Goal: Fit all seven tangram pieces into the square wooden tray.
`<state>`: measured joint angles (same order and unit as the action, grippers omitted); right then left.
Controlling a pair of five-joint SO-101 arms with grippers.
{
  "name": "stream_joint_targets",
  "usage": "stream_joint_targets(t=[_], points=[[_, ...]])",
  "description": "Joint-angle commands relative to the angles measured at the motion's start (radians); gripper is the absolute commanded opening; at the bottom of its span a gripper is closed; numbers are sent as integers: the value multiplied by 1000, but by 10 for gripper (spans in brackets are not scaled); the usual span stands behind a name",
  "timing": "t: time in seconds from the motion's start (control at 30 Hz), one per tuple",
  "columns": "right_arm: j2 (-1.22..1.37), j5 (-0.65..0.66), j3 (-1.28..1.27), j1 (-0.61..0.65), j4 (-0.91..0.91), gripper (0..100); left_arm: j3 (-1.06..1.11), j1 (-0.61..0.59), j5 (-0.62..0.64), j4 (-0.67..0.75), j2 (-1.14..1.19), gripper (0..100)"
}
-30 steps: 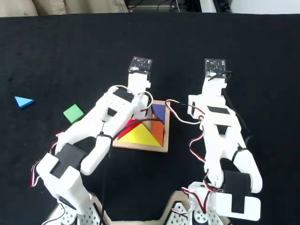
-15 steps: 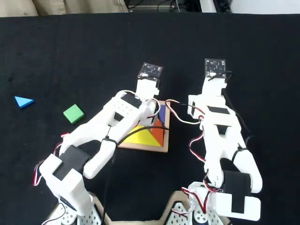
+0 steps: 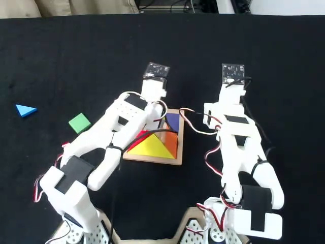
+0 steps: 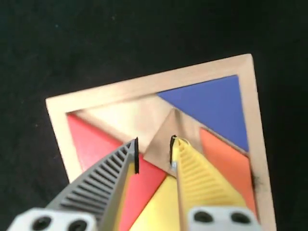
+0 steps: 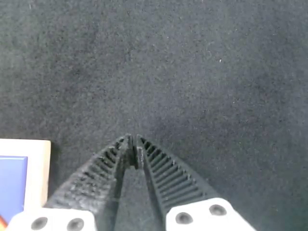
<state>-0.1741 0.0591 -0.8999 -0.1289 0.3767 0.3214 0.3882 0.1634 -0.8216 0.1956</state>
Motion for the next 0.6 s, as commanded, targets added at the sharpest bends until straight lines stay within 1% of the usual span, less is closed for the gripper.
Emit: stream_joint_targets(t=[0.0,0.13,0.3,0.37,0.43,0.57], points=[[-4,2,51,17,-12,11,-44,-65,-9,68,-28,130],[-2,2,51,17,-12,11,-31,-79,-9,74,-23,130],[-1,2,51,17,-12,11,-21,-25,-11,74,58,130],[-1,2,51,17,-12,11,-30,-8,-35,69,81,130],[-1,2,51,17,-12,11,-47,-1,-61,40,81,130],[-1,2,51,17,-12,11,-67,28,-72,-9,84,130]])
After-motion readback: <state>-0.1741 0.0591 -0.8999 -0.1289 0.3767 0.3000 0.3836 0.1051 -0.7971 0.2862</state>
